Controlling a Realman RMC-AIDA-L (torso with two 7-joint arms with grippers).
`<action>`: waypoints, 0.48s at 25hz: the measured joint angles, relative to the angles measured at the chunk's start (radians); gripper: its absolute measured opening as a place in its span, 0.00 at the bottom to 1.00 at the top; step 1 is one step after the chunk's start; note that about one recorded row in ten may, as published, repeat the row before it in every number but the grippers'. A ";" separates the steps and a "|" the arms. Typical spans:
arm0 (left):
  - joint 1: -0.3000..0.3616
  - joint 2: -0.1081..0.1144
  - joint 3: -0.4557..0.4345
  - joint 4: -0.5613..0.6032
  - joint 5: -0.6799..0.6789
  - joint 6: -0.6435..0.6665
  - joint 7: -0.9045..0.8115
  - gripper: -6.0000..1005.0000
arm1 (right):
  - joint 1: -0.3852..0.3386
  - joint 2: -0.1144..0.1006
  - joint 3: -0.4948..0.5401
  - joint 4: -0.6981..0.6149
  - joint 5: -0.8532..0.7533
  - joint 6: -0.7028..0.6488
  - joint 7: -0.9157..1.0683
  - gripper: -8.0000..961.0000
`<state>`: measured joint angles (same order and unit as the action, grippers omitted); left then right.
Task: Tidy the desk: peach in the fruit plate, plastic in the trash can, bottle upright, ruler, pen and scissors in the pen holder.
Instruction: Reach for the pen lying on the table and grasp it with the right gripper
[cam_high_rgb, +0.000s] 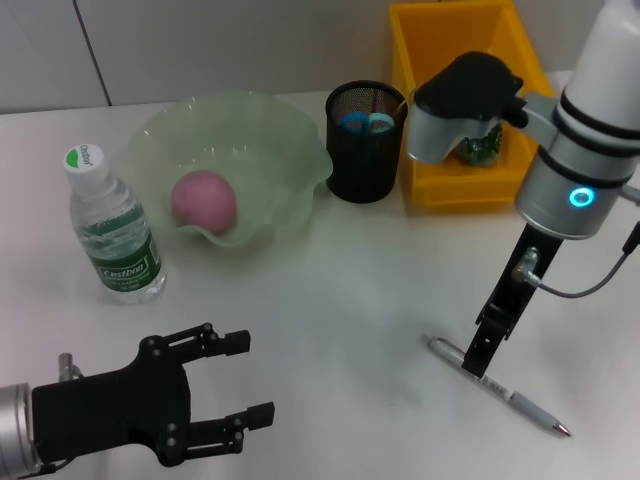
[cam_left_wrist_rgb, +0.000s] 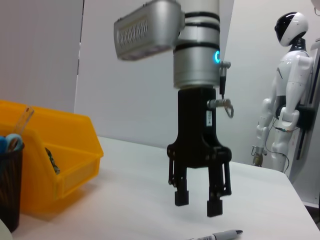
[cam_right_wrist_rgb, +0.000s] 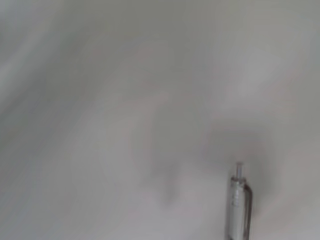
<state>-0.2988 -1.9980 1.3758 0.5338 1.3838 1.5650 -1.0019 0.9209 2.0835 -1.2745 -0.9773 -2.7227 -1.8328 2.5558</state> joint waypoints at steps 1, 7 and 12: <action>0.000 0.000 -0.003 -0.001 0.000 0.001 -0.002 0.79 | -0.001 0.000 -0.006 0.007 0.000 0.008 0.000 0.73; 0.004 0.002 -0.023 -0.005 0.001 0.003 -0.008 0.79 | -0.004 0.000 -0.037 0.055 -0.001 0.032 0.000 0.73; 0.009 0.005 -0.038 -0.013 0.002 0.004 -0.009 0.79 | -0.015 0.001 -0.039 0.066 0.004 0.039 -0.003 0.73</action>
<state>-0.2899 -1.9934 1.3376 0.5209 1.3856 1.5692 -1.0111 0.9059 2.0848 -1.3131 -0.9118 -2.7183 -1.7936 2.5524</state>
